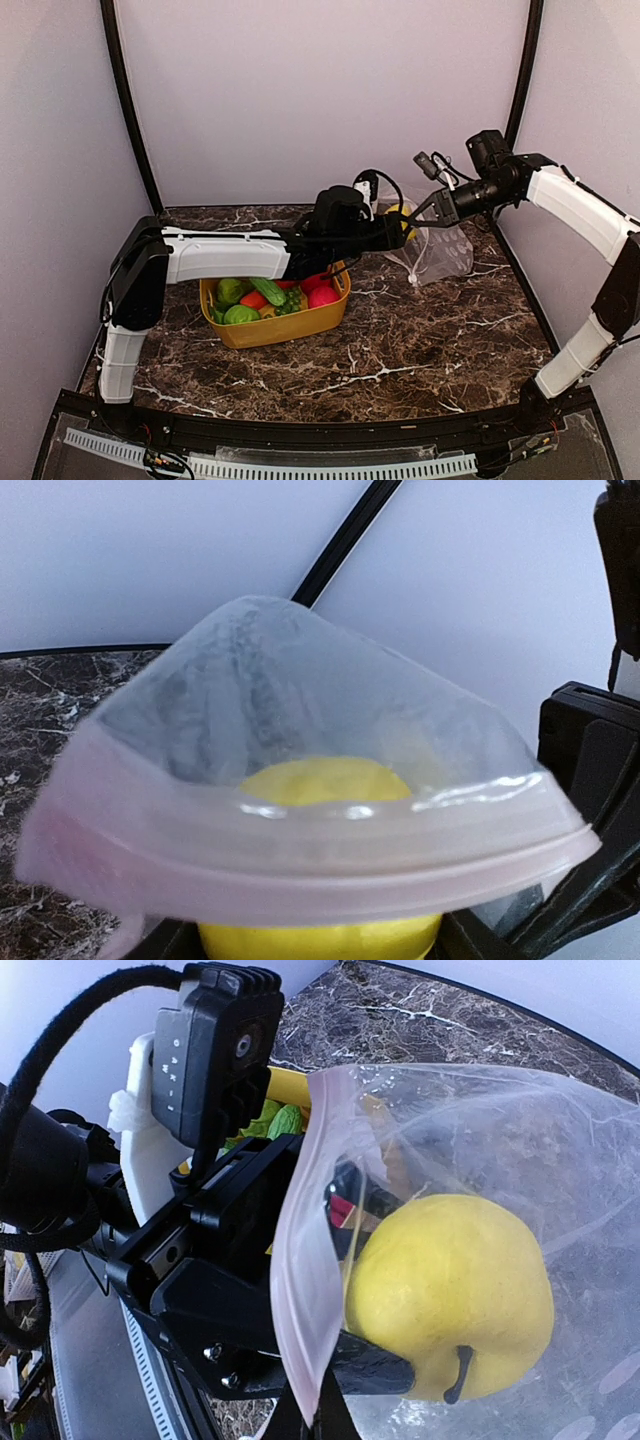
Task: Place the food in the zip-top bag and seal the zipper
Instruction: Place the fake fruit in the zipper food storage bag.
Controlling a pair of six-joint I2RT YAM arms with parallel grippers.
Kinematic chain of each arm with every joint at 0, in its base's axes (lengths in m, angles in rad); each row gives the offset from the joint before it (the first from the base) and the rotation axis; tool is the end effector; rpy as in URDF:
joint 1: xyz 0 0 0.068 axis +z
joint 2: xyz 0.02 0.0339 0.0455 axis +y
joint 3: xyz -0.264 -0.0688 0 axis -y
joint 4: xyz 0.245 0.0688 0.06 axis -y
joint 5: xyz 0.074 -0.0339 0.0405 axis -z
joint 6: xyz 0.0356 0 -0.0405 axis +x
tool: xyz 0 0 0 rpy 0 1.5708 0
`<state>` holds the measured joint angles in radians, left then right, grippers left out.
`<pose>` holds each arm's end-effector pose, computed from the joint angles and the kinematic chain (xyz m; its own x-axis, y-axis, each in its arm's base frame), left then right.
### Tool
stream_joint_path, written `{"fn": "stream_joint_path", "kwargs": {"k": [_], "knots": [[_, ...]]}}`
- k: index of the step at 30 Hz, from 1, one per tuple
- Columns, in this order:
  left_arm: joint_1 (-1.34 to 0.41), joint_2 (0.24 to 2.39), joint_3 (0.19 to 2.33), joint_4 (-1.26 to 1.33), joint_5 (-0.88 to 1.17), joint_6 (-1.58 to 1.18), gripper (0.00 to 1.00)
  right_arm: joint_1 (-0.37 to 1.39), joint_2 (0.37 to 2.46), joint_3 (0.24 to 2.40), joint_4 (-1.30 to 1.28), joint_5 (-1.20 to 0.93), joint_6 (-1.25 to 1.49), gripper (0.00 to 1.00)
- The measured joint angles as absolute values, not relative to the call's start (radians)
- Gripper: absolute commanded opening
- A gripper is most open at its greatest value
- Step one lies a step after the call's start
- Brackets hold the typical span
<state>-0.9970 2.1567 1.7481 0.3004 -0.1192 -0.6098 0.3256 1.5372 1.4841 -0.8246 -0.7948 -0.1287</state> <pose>0.2876 -0.4372 0.2794 -0.4889 -0.2912 -0.8223 0.5974 0.5752 -0.5588 0.2971 0.1271 0.3482 -0.6386 -0.3105 -0.7041 -0.7442 0.4819 0.4625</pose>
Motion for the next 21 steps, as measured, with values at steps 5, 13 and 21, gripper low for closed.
{"fn": "stream_joint_path", "kwargs": {"k": [5, 13, 21], "knots": [[-0.998, 2.157, 1.748, 0.327, -0.085, -0.615, 0.87, 0.309, 1.537, 1.495, -0.828, -0.81, -0.12, 0.0], [-1.006, 2.157, 1.752, 0.315, -0.09, -0.628, 0.94, 0.258, 1.537, 1.506, -0.831, -0.832, -0.094, 0.0], [-1.02, 2.157, 1.754, 0.313, -0.063, -0.614, 0.94, 0.22, 1.539, 1.506, -0.83, -0.841, -0.073, 0.0]]}}
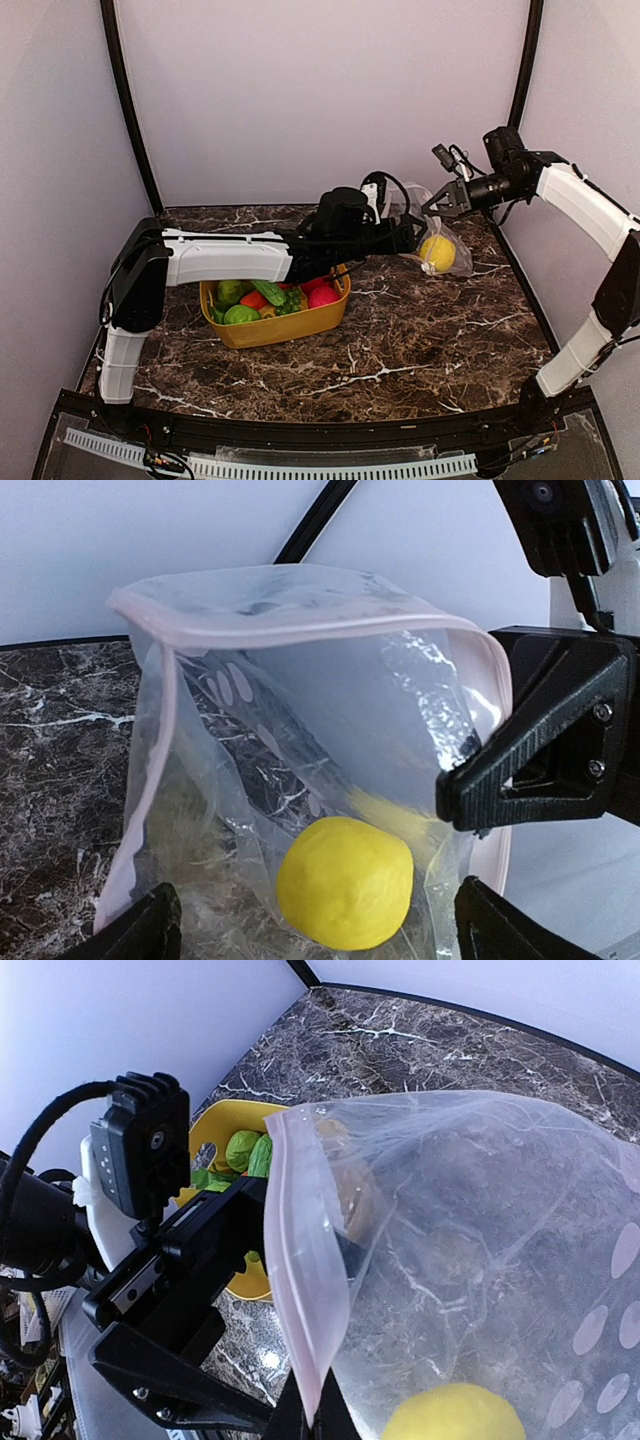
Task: Place the food in the zip-top bag and seal the zipper
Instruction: Place the fake fruit in the zipper food storage bag, then adjust the zipper food storage bag at the center of the board.
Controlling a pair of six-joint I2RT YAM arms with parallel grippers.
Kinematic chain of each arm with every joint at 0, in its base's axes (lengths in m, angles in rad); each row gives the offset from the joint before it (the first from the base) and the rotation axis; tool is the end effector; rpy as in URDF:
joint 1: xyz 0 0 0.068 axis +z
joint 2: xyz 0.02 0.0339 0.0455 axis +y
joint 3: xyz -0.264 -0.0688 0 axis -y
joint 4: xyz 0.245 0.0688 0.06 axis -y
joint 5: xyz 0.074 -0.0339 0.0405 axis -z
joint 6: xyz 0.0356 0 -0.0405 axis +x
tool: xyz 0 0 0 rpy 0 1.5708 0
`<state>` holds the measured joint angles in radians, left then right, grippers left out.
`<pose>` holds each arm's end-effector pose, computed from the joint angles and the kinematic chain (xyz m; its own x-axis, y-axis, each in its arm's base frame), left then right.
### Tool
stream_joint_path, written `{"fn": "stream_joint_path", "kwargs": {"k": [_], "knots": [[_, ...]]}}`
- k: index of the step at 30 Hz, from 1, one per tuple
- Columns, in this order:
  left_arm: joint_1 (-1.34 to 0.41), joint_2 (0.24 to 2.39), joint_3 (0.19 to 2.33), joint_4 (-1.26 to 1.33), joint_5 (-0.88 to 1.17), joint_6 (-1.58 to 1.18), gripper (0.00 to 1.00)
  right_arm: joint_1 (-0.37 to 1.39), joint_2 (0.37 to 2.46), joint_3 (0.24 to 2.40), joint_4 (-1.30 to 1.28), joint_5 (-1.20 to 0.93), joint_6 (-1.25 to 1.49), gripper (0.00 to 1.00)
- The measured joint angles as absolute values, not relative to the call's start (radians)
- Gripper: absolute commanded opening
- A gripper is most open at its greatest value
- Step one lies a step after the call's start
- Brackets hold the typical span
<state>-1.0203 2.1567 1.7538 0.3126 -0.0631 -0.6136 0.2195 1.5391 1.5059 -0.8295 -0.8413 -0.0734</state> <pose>0.2760 -0.4454 0.2827 -0.5094 -0.2686 -0.8175 0.6414 0.5148 -0.5688 0.3085 0.0960 0.3550 -0.6940 -0.2049 -0.6902 -0.6711 0.5313 0.5171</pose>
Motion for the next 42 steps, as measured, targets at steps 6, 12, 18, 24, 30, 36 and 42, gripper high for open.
{"fn": "stream_joint_path", "kwargs": {"k": [6, 12, 18, 24, 30, 36, 42], "knots": [[-1.026, 2.137, 1.766, 0.313, -0.007, -0.587, 0.81, 0.196, 1.541, 1.505, -0.819, -0.842, -0.068, 0.0], [-1.031, 2.072, 1.747, 0.312, 0.024, -0.598, 0.67, 0.192, 1.545, 1.501, -0.801, -0.841, -0.068, 0.0], [-1.06, 1.969, 1.667, 0.249, -0.071, -0.62, 0.63, 0.192, 1.545, 1.484, -0.786, -0.838, -0.069, 0.0], [-1.068, 1.967, 1.671, 0.141, -0.178, -0.686, 0.62, 0.192, 1.545, 1.479, -0.78, -0.838, -0.068, 0.0], [-1.045, 2.068, 1.777, 0.095, -0.192, -0.747, 0.54, 0.192, 1.545, 1.471, -0.777, -0.838, -0.069, 0.0], [-1.002, 2.209, 1.909, 0.079, -0.15, -0.781, 0.12, 0.192, 1.55, 1.48, -0.791, -0.796, -0.089, 0.0], [-0.982, 2.246, 1.977, -0.047, -0.162, -0.77, 0.01, 0.18, 1.602, 1.686, -0.851, -0.508, -0.144, 0.0]]}}
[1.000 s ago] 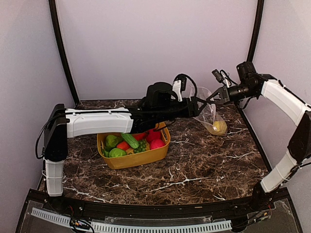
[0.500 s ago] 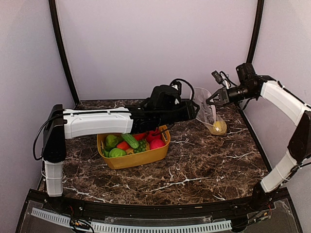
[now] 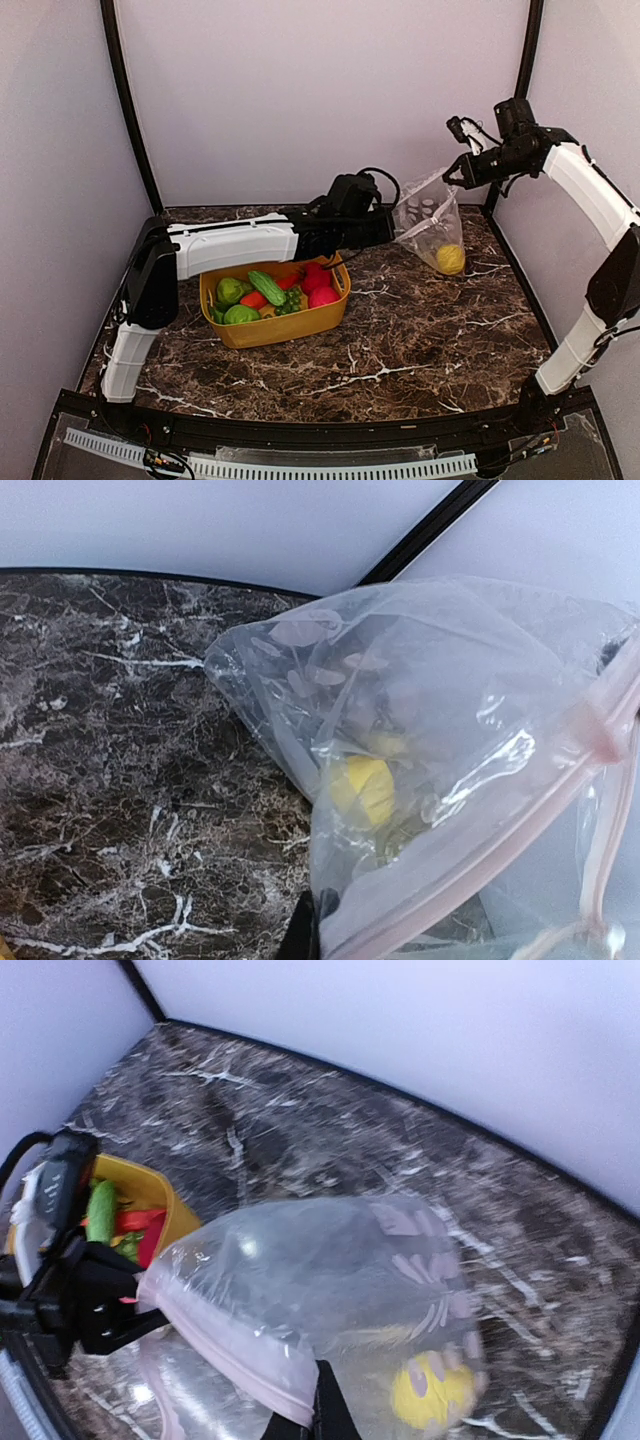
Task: Place the food in the zip-top bag and seal the zipper
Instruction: Adjust the zipper food storage bag at the center of the board.
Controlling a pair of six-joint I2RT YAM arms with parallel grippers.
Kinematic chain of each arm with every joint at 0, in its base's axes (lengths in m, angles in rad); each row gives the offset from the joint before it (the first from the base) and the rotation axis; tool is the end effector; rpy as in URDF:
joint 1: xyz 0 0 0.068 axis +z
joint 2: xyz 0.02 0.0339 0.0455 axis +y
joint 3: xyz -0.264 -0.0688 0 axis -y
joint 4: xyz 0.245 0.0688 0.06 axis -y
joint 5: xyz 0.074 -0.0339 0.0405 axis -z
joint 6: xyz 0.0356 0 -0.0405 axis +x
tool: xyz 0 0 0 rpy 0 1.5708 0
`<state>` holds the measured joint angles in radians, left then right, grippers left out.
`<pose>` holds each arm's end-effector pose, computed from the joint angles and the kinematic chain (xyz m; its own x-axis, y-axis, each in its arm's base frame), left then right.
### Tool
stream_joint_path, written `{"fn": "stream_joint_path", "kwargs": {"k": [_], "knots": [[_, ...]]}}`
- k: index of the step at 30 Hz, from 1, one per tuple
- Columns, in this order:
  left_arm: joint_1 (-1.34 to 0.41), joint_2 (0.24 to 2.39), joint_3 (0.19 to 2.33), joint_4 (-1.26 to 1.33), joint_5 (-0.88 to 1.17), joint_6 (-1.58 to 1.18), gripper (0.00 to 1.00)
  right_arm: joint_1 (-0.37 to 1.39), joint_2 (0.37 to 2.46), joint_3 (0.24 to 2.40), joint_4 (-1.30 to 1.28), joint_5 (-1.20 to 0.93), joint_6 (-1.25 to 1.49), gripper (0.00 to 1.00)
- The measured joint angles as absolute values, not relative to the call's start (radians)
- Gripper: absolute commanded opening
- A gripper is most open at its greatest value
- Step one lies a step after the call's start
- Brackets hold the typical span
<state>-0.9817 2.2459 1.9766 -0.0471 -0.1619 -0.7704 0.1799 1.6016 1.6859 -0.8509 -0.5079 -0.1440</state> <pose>0.3053 -0.4465 0.2783 -0.6363 -0.2849 -0.7169 0.4074 0.6651 -0.6259 0.3343 0.0784 0.3849 -0.6035 -0.2372 -0.7612 -0.5937 0.7709 0.2305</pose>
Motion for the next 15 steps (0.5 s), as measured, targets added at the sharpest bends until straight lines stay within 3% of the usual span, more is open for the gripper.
{"fn": "stream_joint_path", "kwargs": {"k": [7, 9, 10, 12, 15], "knots": [[-1.005, 2.21, 2.129, -0.082, -0.233, -0.641, 0.04, 0.186, 1.599, 1.887, -0.861, -0.252, -0.222, 0.0], [-1.005, 2.195, 2.129, -0.057, -0.215, -0.613, 0.25, 0.186, 1.595, 1.892, -0.861, -0.231, -0.229, 0.0], [-1.005, 2.193, 2.127, -0.042, -0.205, -0.595, 0.43, 0.185, 1.595, 1.892, -0.861, -0.221, -0.231, 0.0], [-1.0, 2.192, 2.116, -0.027, -0.189, -0.575, 0.58, 0.176, 1.6, 1.892, -0.861, -0.2, -0.23, 0.0], [-0.997, 2.192, 2.105, -0.04, -0.175, -0.537, 0.67, 0.16, 1.611, 1.892, -0.859, -0.187, -0.226, 0.0]]}}
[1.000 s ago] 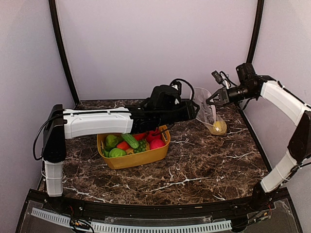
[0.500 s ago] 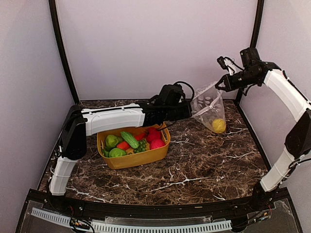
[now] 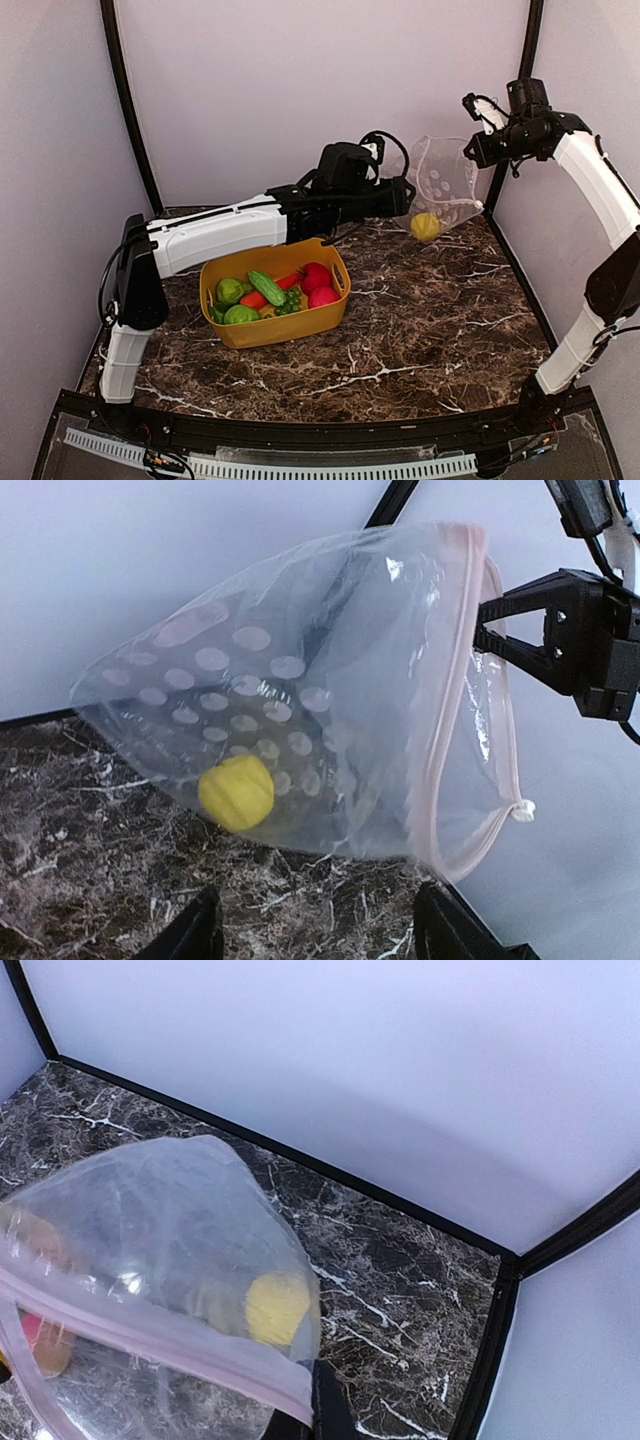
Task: Place the food in the zip-top bag and seal the zipper
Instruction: Adjust the zipper food storage bag at the center of the board, then pick up the fake vegetable from the bin.
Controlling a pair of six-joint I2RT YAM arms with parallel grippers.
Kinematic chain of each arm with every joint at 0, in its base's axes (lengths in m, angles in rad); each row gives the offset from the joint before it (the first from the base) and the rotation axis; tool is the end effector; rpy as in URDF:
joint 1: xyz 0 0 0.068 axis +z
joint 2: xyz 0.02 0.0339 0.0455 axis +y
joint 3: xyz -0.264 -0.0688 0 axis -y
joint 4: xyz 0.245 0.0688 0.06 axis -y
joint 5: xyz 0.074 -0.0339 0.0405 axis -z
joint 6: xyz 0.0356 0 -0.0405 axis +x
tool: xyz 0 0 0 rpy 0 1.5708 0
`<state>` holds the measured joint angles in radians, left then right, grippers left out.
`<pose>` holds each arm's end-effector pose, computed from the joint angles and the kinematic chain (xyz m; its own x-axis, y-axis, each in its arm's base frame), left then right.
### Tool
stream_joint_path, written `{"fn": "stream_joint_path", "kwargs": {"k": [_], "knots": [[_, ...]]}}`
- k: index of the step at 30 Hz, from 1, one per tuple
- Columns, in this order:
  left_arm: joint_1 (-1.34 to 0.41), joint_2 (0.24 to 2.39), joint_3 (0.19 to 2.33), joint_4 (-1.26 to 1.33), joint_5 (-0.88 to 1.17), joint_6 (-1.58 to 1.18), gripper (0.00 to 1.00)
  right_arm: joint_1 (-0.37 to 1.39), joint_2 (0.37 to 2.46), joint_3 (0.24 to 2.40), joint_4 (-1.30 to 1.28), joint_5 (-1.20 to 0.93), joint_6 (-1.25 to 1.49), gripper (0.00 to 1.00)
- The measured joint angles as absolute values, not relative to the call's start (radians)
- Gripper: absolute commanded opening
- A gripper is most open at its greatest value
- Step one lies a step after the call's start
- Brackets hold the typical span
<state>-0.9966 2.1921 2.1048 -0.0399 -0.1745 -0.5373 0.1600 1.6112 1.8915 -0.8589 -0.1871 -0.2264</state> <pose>0.2937 -0.4426 0.3527 -0.4345 -0.2563 -0.8634 0.5947 0.6383 -0.4888 0.3353 0.0608 0.4431 -0.4564 -0.2971 -0.8387 -0.4235 0.9015 -0.0888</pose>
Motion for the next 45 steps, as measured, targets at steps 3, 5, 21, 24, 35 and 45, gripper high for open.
{"fn": "stream_joint_path", "kwargs": {"k": [3, 5, 21, 24, 35, 45], "knots": [[-0.992, 2.191, 2.105, -0.062, -0.165, -0.493, 0.71, 0.136, 1.642, 1.909, -0.862, -0.181, -0.224, 0.0], [-0.991, 2.181, 2.087, -0.079, -0.164, -0.464, 0.73, 0.116, 1.674, 1.942, -0.862, -0.177, -0.223, 0.0], [-0.965, 1.735, 1.474, -0.251, -0.291, -0.412, 0.68, 0.176, 1.623, 1.628, -0.791, -0.366, -0.228, 0.0], [-0.955, 1.701, 1.39, -0.299, -0.351, -0.511, 0.67, 0.218, 1.623, 1.568, -0.793, -0.418, -0.229, 0.0], [-0.952, 1.666, 1.197, -0.386, -0.592, -0.939, 0.63, 0.231, 1.623, 1.563, -0.763, -0.514, -0.228, 0.0], [-0.905, 1.666, 1.183, -0.463, -0.604, -1.177, 0.59, 0.234, 1.611, 1.547, -0.755, -0.535, -0.228, 0.0]]}}
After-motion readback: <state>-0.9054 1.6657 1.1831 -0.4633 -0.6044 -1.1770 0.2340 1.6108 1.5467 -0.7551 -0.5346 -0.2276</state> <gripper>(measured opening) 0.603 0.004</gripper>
